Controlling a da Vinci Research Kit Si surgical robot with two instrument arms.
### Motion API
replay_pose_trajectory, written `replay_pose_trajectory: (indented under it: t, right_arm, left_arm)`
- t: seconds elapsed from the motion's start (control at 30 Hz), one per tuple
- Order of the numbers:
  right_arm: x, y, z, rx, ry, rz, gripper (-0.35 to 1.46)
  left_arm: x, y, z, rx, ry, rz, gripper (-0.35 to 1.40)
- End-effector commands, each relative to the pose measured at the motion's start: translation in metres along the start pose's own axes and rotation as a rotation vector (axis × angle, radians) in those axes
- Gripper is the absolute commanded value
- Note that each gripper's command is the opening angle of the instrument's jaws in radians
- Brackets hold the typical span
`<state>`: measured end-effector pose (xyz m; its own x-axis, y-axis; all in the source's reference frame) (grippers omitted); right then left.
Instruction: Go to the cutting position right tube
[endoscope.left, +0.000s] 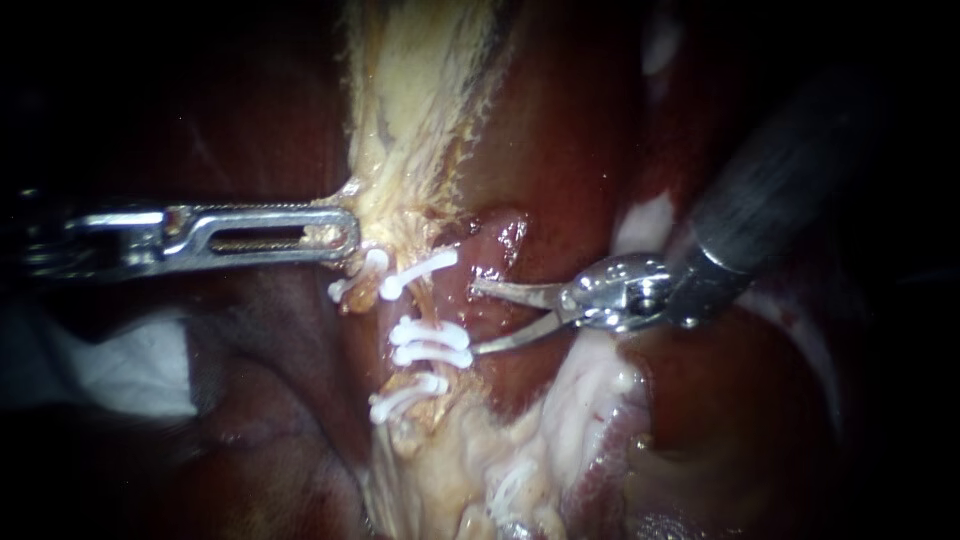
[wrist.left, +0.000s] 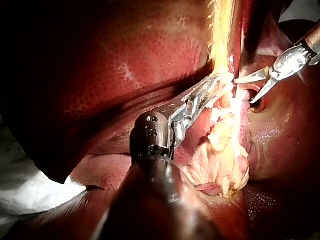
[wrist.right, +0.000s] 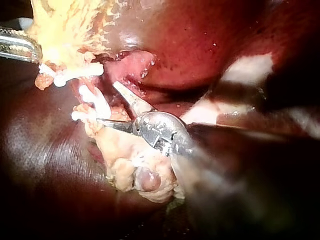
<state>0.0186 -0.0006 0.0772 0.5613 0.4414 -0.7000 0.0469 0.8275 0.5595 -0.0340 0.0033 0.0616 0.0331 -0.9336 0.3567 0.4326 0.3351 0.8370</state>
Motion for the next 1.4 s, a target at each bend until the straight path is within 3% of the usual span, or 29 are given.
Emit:
replay_pose_trajectory:
  t: [0.03, 0.2, 0.43, 1.4]
  right_arm:
    - [0.0, 0.0003, 0.0003, 0.004, -0.002, 0.003, 1.29]
    - [-0.0002, 0.0016, 0.002, 0.008, 0.0, 0.025, 1.28]
    - [-0.0006, 0.0022, 0.0039, 0.035, -0.004, 0.047, 1.26]
    - [0.001, 0.0016, 0.0057, 0.136, 0.091, 0.051, 1.21]
  left_arm:
    - [0.0, 0.0, 0.0, 0.0, 0.0, 0.0, -0.35]
    - [0.0001, 0.0, -0.0001, 0.0, 0.0, 0.0, -0.35]
    - [0.0001, -0.0001, -0.0002, 0.0, 0.0, 0.0, -0.35]
    - [0.0001, 0.0, -0.0002, 0.0, 0.0, 0.0, -0.35]
